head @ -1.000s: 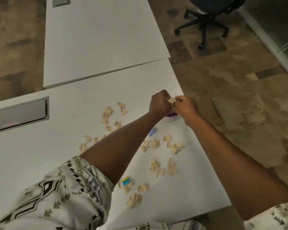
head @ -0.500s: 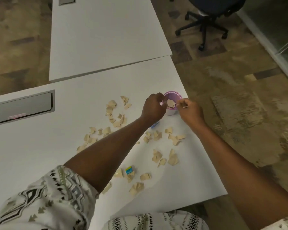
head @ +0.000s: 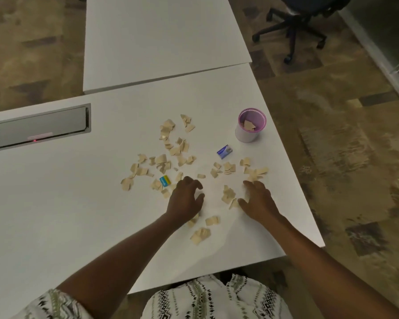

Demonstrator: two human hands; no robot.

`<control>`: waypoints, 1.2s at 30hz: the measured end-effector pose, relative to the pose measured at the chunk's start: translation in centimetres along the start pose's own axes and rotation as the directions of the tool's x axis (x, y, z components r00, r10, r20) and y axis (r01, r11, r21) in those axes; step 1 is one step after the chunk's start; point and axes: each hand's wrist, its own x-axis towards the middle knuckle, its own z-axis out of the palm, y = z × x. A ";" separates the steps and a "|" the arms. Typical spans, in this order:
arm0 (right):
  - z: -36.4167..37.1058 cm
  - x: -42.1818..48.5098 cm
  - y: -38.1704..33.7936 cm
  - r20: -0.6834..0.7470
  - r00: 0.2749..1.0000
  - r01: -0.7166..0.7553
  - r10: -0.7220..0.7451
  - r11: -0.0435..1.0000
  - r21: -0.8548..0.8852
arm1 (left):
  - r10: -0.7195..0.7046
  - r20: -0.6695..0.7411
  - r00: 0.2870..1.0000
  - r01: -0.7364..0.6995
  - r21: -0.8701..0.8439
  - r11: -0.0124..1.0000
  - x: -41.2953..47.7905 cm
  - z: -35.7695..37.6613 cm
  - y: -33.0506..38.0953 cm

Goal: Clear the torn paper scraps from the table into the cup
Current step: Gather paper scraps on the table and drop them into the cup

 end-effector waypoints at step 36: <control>10.5 -1.6 -7.5 -0.051 0.905 0.377 -0.422 0.852 -0.365 | 0.036 0.212 0.976 -0.111 0.350 0.930 -7.5 1.3 -10.4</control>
